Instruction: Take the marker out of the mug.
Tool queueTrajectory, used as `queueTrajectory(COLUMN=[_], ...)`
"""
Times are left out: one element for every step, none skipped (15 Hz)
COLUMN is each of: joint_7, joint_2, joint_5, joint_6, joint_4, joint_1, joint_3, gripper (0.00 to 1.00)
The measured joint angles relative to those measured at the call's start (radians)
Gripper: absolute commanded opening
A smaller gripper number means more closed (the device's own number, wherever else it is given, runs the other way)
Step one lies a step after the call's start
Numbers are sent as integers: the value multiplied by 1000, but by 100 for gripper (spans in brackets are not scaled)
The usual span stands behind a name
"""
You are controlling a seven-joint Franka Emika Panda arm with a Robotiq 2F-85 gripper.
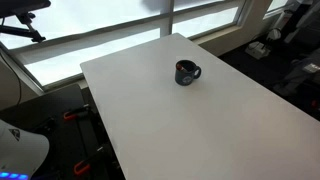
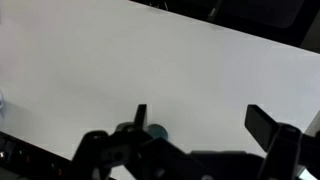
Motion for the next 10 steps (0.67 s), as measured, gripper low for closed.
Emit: queueTrajectory(joint_7=[0,0,0,0,0,0,0,0,-1,-6], joint_2=[0,0,0,0,0,0,0,0,0,4], joint_5=[0,0,0,0,0,0,0,0,-2,-3], joint_6=[0,0,0,0,0,0,0,0,0,0], joint_4=[0,0,0,0,0,0,0,0,0,3], joint_1=[0,0,0,0,0,0,0,2,4,6], joint_3=[0,0,0,0,0,0,0,-2,-4,-9], gripper=[100,100,100,100,100,100,100,100,100,100])
